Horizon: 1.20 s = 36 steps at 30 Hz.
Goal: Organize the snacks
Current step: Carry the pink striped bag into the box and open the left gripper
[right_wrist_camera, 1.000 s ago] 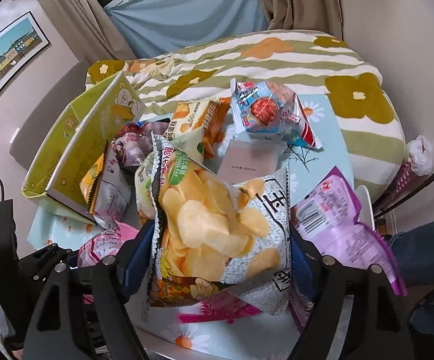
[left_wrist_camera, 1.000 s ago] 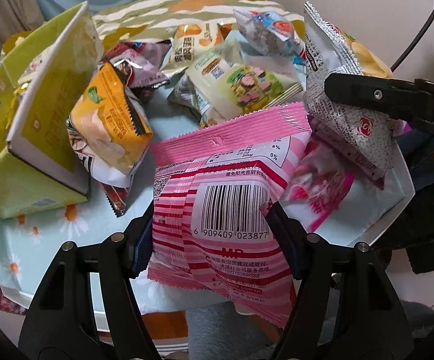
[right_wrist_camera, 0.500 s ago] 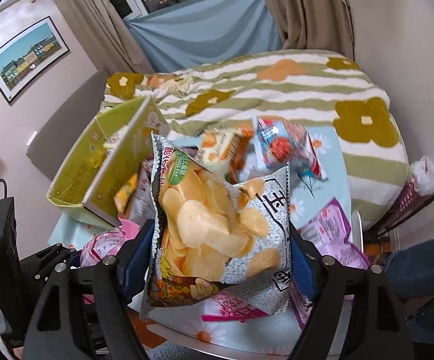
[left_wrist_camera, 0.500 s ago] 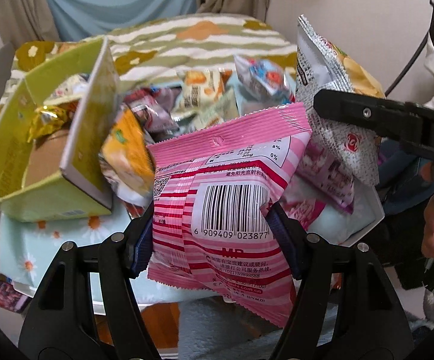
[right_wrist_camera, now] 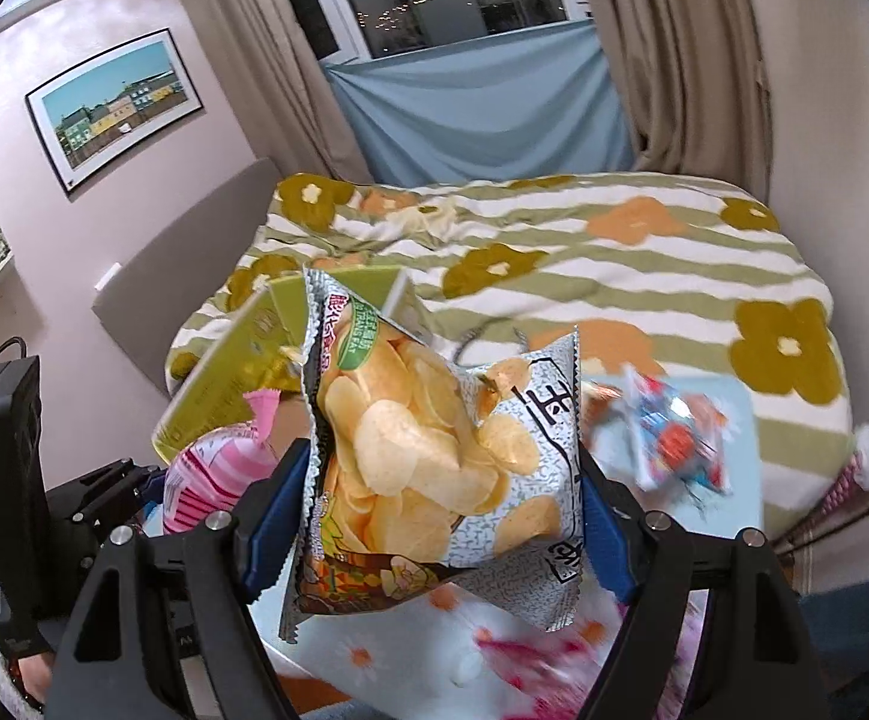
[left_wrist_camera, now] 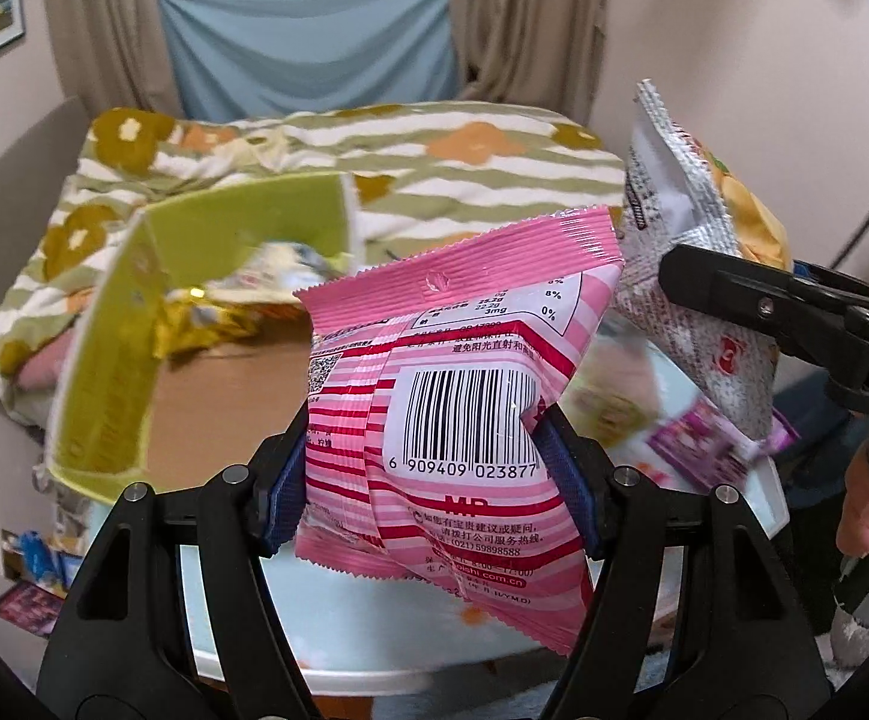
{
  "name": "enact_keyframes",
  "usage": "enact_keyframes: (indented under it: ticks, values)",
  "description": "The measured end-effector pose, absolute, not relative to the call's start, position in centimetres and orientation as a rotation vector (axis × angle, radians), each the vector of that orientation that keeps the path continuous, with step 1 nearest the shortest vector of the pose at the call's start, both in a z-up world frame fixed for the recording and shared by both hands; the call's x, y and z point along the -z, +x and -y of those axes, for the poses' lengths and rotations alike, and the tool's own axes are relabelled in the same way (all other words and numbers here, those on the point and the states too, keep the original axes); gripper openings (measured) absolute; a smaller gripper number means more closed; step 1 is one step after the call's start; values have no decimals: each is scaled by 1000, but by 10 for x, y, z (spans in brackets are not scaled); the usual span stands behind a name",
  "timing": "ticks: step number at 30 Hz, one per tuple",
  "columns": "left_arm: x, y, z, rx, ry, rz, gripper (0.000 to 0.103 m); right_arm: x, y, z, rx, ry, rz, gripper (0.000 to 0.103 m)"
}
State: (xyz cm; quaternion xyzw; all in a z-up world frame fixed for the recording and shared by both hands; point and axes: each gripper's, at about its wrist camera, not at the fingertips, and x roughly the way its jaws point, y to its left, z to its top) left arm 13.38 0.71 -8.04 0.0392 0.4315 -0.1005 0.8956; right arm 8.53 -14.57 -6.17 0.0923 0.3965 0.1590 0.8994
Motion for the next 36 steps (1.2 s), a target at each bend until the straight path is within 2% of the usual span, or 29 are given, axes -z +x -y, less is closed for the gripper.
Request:
enact_keyframes:
  ticks: [10,23,25,27,36]
  values:
    - [92,208,-117,80,64,-949,68,60,152,50,-416,169,-839,77]
    - [169,273,-185,74,51,-1129,69,106,215,-38,-438,146,-967,77]
    - [176,275,-186,74,51,-1146,75,112,219,-44,-433,136,-985,77]
    - [176,275,-188,79,53,-1144,103,116,221,-47,-429,131,-996,77]
    - [158,257,-189,68,46,-1107,103,124,227,-48,-422,123,-1037,77]
